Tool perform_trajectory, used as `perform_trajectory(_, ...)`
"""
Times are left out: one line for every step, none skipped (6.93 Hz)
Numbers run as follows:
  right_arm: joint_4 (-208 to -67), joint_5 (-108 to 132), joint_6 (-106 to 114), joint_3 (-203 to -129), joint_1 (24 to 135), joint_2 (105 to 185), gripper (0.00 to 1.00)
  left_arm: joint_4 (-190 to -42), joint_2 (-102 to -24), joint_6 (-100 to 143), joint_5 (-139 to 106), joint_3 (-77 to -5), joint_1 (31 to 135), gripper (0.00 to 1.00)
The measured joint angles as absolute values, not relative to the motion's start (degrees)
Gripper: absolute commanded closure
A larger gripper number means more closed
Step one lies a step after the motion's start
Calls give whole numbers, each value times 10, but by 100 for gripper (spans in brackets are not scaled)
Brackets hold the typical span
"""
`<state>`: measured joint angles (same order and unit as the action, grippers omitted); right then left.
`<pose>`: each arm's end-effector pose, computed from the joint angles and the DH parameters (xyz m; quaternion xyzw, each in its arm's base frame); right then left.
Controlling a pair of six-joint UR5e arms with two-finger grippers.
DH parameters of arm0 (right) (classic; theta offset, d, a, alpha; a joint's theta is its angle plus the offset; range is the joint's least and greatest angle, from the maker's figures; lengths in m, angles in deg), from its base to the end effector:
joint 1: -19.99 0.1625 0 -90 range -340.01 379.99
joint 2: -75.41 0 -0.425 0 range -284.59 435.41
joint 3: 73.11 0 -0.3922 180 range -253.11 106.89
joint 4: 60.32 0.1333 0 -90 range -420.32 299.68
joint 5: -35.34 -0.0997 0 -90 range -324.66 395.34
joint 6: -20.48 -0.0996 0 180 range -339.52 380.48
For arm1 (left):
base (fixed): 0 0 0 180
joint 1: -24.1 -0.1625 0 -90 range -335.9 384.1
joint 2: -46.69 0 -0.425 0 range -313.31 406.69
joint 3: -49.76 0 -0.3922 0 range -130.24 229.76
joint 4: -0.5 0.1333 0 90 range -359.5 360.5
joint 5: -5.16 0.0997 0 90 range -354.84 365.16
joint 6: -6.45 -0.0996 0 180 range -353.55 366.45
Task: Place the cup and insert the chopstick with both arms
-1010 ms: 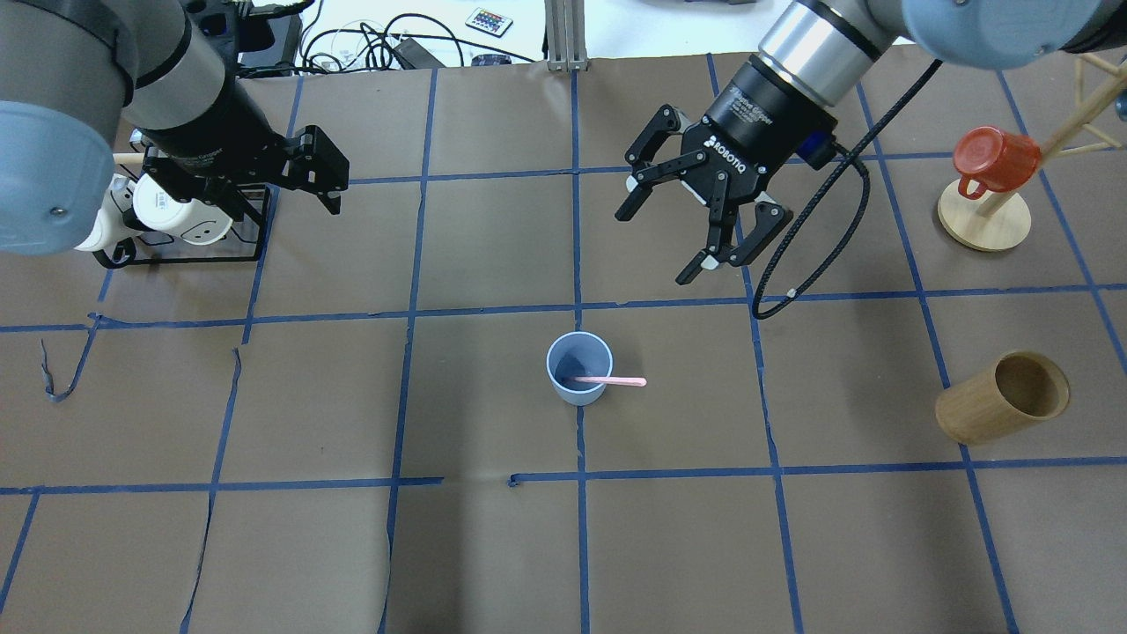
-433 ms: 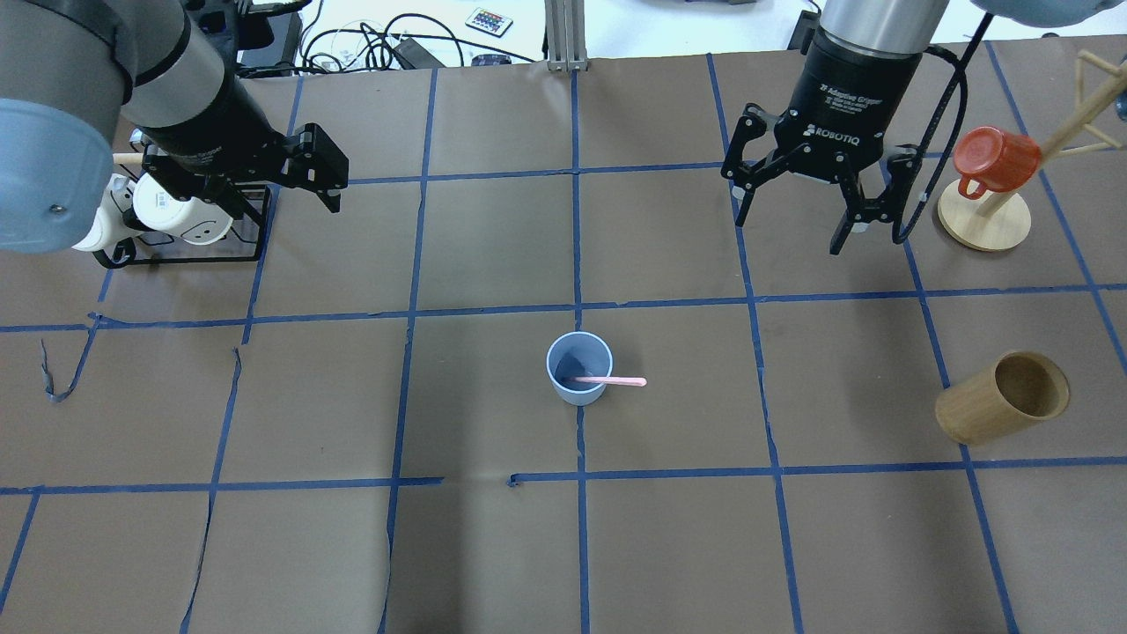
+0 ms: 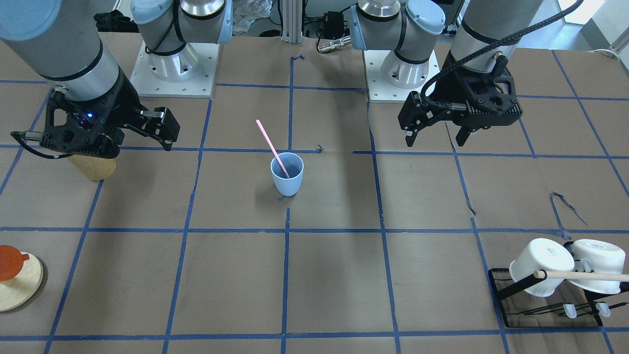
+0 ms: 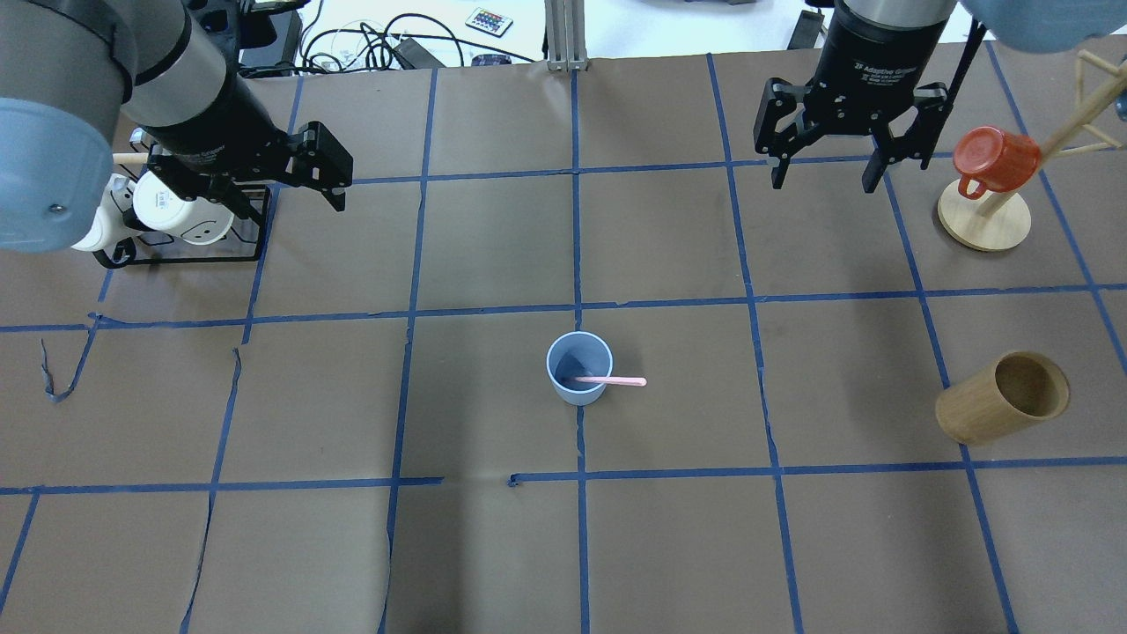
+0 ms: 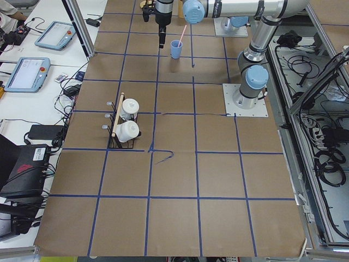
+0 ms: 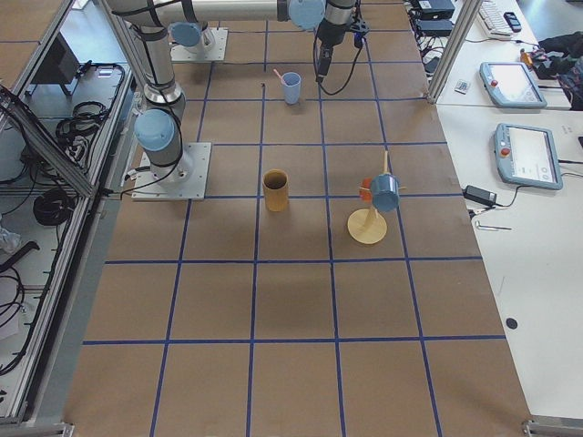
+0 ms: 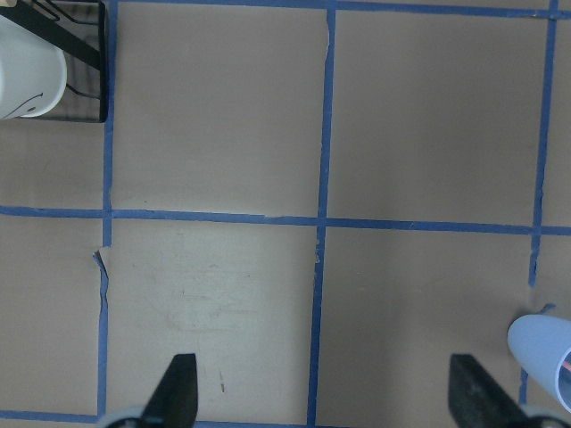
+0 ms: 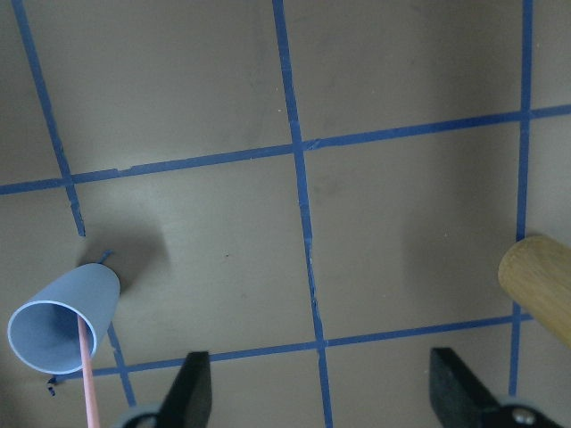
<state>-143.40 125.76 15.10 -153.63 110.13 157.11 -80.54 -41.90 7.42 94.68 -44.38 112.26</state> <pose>0.1339 -0.5424 0.4821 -0.0455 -0.9977 -0.0498 0.0061 -0.1183 -0.4953 0.4805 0.0243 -0.9982 0.0544 0.0038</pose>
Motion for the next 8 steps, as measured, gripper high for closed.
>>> perform_trajectory(-1465,1262,175,-1546,1102,1581,11,-805,-419,74,946,-444,1123,0)
perform_trajectory(-1478,1262,185,-1560,1102,1597,9,-805,-419,74,946,-444,1123,0)
perform_trajectory(-1489,1262,189,-1578,1102,1616,7,-805,-419,74,946,-444,1123,0)
perform_trajectory(-1502,1262,189,-1595,1102,1628,5,-805,-419,74,946,-445,1123,0)
perform_trajectory(-1511,1262,188,-1606,1102,1634,1,-805,-419,74,946,-445,1123,0)
perform_trajectory(-1516,1261,186,-1611,1102,1635,0,-805,-419,74,946,-445,1123,0)
perform_trajectory(-1526,1259,184,-1613,1103,1635,0,-805,-419,74,946,-445,1123,0)
perform_trajectory(-1535,1258,183,-1613,1103,1634,0,-805,-419,74,946,-445,1123,0)
